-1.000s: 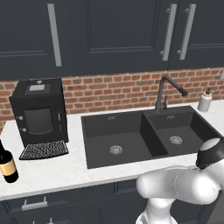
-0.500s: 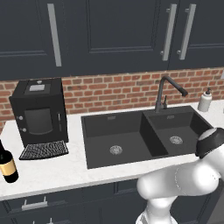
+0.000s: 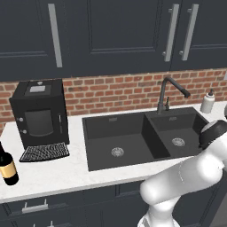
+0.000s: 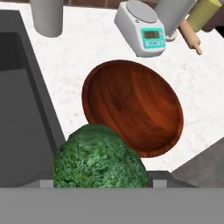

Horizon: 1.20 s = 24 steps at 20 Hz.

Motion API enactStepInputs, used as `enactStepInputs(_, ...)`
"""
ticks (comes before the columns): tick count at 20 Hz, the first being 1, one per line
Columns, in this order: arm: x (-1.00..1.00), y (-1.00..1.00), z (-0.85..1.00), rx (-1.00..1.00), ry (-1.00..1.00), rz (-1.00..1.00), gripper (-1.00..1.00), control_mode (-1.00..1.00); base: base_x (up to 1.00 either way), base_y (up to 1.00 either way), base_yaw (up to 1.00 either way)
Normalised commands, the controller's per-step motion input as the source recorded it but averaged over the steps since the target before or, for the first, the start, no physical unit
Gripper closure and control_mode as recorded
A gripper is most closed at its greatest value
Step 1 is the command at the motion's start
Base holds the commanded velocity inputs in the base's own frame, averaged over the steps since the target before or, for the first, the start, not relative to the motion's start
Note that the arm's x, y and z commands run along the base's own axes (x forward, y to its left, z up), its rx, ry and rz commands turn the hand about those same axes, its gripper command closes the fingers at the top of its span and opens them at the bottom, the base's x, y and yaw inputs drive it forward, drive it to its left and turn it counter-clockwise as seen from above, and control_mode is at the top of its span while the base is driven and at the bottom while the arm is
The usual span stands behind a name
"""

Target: Pick the broccoli from the sink and place it in the bowl. Then pick the bowl and place it in the microwave. Then close the microwave door and press the start button.

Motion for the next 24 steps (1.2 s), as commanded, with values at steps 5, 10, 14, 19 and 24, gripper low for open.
enactStepInputs(5,0.29,-0.16,-0.17,0.01,0.07,0.0,1.0,-1.0,0.0,0.0,0.0)
enactStepInputs(10,0.17,-0.22,-0.11,0.0,0.05,0.0,1.0,-1.0,0.0,0.0,0.0)
enactStepInputs(14,0.06,-0.3,-0.08,0.01,0.02,0.0,1.0,-1.0,0.0,0.0,0.0)
enactStepInputs(19,0.01,-0.21,-0.1,0.0,0.0,0.0,1.0,-1.0,0.0,0.0,0.0)
enactStepInputs(24,0.08,-0.1,-0.31,0.0,0.0,0.0,1.0,-1.0,0.0,0.0,0.0)
